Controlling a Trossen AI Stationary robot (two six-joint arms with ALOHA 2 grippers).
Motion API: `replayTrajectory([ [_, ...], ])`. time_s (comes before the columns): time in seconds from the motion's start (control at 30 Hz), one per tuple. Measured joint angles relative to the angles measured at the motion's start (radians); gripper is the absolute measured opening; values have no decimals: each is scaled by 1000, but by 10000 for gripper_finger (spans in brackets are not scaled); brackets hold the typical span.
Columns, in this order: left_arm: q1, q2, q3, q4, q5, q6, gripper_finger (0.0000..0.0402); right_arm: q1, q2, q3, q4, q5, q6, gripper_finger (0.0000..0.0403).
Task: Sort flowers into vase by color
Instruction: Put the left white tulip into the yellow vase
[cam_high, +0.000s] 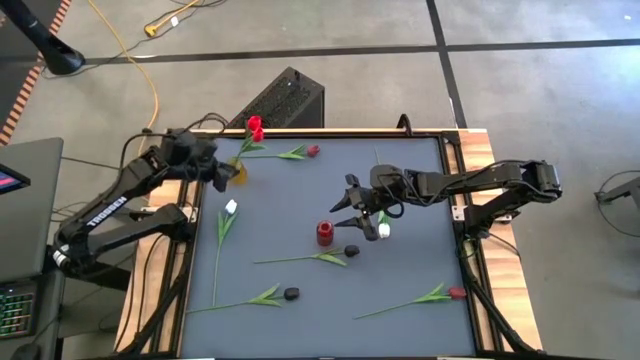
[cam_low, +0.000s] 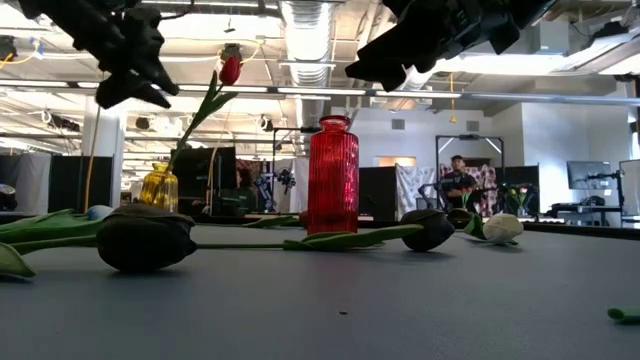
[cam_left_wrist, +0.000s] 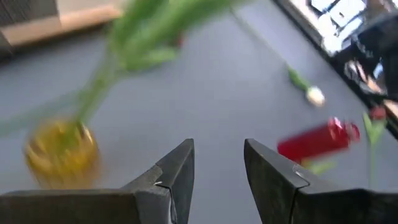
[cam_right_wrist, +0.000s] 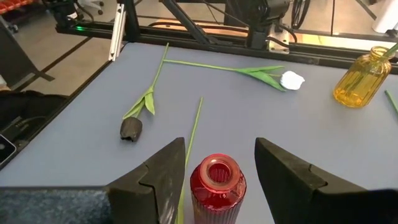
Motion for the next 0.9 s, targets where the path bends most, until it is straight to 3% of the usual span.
replayTrajectory([
  [0.27,-153,0,0,-188,5,-150,128,0,0,0,0,0,22,218],
  [0.57,-439,35,0,-335,-194,-426,128,2,0,0,0,0,34,218],
  [0.9,-696,265,0,-303,-254,-623,128,2,0,0,0,0,26,218],
])
